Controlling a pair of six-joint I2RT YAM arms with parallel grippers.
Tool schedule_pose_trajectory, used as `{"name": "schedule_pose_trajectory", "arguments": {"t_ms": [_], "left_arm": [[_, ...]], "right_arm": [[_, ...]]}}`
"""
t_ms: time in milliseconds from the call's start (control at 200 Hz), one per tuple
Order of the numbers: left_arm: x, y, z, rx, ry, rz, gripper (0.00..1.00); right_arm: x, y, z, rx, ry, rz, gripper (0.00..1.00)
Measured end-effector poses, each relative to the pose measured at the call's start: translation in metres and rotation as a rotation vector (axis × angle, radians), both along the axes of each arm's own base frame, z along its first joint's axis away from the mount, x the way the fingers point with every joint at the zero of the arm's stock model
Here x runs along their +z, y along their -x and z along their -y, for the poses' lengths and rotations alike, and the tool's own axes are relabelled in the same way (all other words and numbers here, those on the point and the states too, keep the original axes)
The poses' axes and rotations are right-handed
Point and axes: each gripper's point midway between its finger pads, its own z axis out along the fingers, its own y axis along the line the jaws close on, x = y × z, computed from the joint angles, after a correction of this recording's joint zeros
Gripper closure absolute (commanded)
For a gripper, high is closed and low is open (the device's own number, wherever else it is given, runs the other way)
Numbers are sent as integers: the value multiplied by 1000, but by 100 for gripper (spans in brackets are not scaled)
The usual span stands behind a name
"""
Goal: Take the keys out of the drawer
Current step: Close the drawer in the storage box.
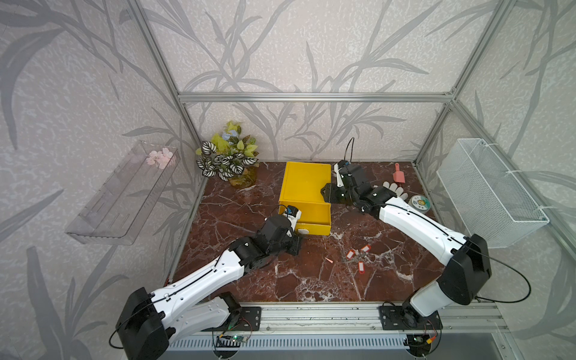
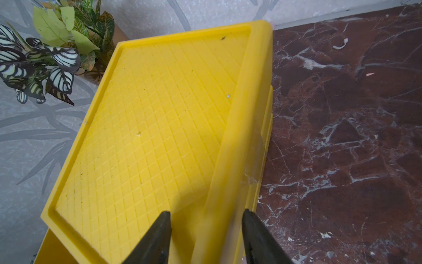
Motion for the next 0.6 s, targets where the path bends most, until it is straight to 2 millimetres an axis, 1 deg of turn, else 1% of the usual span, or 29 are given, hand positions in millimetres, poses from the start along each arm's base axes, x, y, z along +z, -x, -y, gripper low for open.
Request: {"name": "schedule_pose_trajectory", "arguments": {"t_ms": [230,440,600], "left_arm": [[-2,-18,3,29,9,21,84],[12,-38,10,60,32,74,84],[12,-49,15,76,32,89,84]], "right_arm": [[-1,-2,1,6,-25,-6,46],[-1,-4,4,3,-51,-12,47],[-3,-5,6,1,-74,-21,47]]}}
